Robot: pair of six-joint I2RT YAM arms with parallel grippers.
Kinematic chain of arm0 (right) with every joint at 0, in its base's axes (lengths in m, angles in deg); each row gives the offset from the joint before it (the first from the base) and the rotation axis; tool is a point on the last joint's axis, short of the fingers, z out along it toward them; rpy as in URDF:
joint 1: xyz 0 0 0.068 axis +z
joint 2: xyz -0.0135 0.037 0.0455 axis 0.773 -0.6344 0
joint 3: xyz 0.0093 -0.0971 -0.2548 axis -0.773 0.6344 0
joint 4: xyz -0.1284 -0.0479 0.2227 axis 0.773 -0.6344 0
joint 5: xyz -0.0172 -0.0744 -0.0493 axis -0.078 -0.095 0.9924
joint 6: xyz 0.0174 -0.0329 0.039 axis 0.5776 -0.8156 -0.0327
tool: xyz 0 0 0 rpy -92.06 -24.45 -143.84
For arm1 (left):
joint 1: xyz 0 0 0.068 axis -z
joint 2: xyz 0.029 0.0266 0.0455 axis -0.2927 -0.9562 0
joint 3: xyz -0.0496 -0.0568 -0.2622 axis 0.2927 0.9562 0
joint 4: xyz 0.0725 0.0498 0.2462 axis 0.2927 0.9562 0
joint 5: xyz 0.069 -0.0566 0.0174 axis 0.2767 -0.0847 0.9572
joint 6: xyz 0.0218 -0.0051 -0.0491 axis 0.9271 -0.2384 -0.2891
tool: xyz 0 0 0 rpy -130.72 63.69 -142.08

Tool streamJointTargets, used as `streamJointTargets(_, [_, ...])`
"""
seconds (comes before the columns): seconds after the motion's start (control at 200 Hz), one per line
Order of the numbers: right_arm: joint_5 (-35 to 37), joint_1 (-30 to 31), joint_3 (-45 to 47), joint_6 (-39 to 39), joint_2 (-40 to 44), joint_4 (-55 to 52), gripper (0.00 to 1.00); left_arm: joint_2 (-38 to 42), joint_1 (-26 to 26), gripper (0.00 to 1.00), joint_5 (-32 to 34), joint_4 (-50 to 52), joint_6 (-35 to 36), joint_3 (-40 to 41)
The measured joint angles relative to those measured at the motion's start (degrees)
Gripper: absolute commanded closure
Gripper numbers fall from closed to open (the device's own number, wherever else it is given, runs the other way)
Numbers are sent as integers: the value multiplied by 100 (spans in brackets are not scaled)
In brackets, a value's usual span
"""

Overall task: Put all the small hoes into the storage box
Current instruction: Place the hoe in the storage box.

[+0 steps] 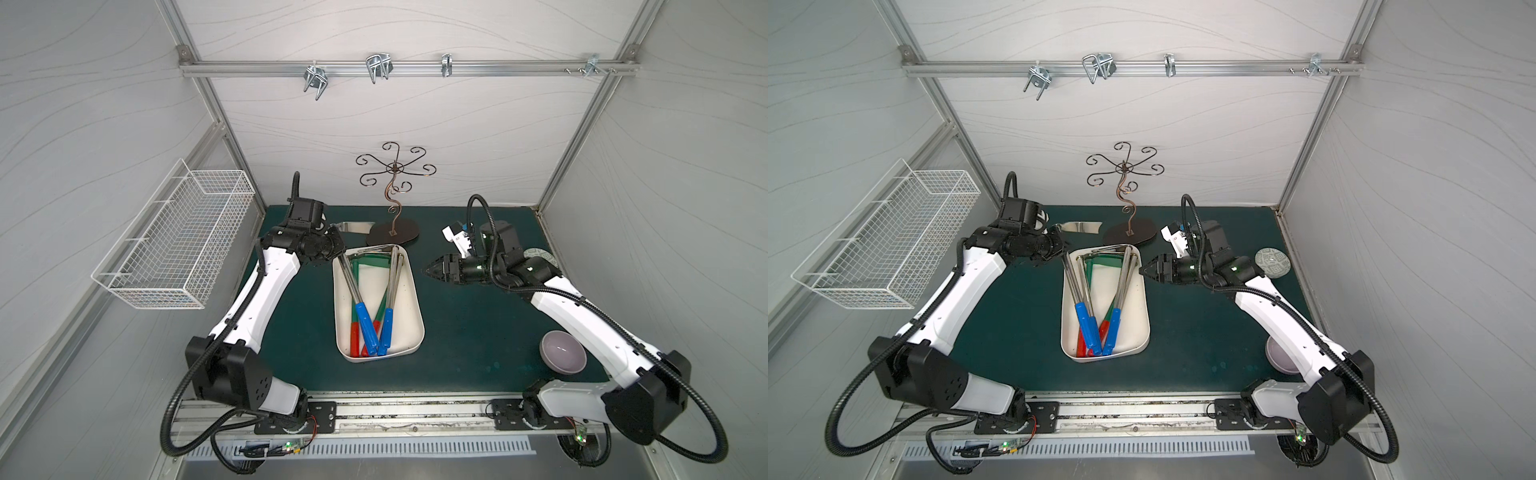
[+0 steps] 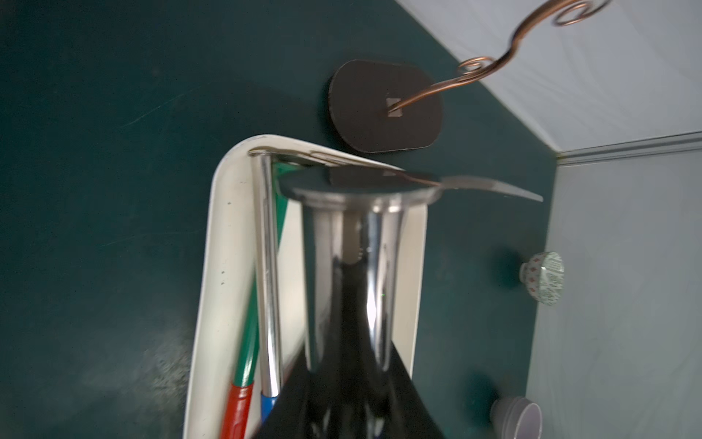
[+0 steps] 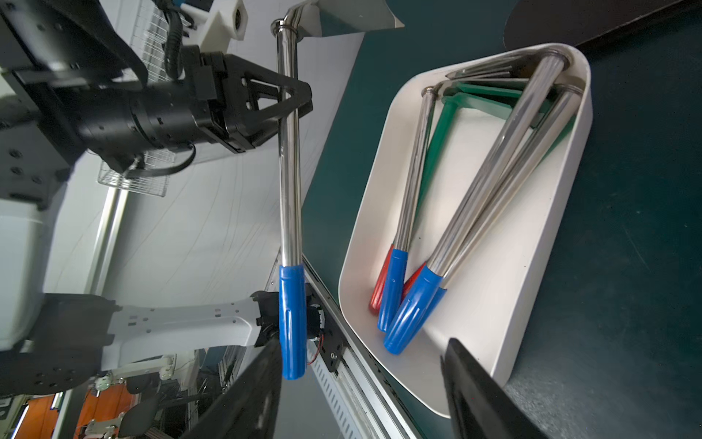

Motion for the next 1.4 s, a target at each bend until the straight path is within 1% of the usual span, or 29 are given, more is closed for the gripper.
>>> streamJointTargets(0.125, [85, -9, 188, -129, -22, -157, 32, -476, -109, 100, 131, 422, 79, -107])
streamJointTargets(0.255, [201, -11, 223, -234, -101, -280, 32, -664, -177, 100, 247, 625, 63, -85])
streamJointTargets(0.54, [531, -15, 223, -407, -476, -706, 31, -717, -323, 100, 483, 372, -175, 83])
streamJointTargets(0.971, [592, -15, 223, -468, -483, -758, 31, -1456, -343, 100, 577, 221, -356, 35])
streamJointTargets(1.401, [590, -15, 223, -468, -483, -778, 31, -1473, -365, 100, 586, 199, -398, -186])
